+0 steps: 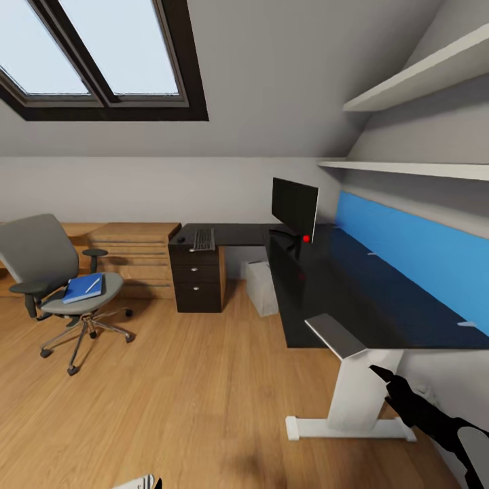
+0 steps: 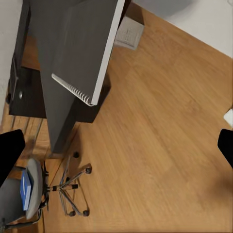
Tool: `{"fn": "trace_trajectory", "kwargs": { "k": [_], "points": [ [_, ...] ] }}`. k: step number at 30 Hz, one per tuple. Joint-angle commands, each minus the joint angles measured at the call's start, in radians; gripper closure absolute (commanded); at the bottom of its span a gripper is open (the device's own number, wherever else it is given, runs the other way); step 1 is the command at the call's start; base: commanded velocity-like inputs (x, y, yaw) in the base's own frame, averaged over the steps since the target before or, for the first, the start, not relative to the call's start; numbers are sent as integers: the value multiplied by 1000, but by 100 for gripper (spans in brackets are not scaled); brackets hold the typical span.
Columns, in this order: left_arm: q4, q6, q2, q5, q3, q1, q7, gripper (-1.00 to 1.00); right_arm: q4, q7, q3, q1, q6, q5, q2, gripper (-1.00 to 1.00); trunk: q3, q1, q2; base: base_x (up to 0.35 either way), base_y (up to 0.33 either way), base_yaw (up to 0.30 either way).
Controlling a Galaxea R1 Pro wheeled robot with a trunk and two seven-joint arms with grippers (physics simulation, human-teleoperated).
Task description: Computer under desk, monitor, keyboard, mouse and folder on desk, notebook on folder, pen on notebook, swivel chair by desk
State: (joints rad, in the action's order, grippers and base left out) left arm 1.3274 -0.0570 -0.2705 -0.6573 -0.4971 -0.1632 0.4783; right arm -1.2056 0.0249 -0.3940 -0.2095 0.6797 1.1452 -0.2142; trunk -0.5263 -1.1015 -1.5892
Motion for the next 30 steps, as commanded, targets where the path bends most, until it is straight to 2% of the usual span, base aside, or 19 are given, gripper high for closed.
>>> {"fn": "trace_trajectory", "kwargs": {
  "k": [1, 5, 6, 9, 19, 23, 28, 30],
  "points": [
    [1, -6, -1, -10, -3, 1, 5, -100, -6, 2, -6, -1, 6, 5, 0, -100, -4, -4, -8, 0, 0, 0],
    [1, -6, 4, -10, -3, 1, 5, -100, -47, 0, -25, -1, 6, 3, 4, -100, -17, -19, -36, 0, 0, 0],
    [1, -6, 17, -10, -1, 1, 4, -100, -52, 0, -28, -1, 6, 2, 4, -100, -20, -23, -43, 0, 0, 0],
    [0, -6, 23, -10, 0, 1, 4, -100, -53, 0, -29, -1, 4, 1, 5, -100, -29, -35, -64, 0, 0, 0],
    [0, -6, 25, -10, 0, 1, 14, -100, -48, 6, -24, -1, -49, -2, 12, -100, -60, -73, -134, 0, 0, 0],
    [0, -6, 26, -10, -1, 1, 20, -100, -11, 9, -21, -1, -106, 2, 12, -100, -73, -88, -162, 0, 0, 0],
    [0, -6, 26, -10, -1, 1, 23, -100, 33, 10, -21, -4, -135, 8, 11, -100, -89, -107, -197, 0, 0, 0],
    [0, -6, 27, -10, -1, 1, 23, -100, 96, 10, -19, -10, -138, 9, 8, -100, -95, -115, -211, 0, 0, 0]
  ]
}}
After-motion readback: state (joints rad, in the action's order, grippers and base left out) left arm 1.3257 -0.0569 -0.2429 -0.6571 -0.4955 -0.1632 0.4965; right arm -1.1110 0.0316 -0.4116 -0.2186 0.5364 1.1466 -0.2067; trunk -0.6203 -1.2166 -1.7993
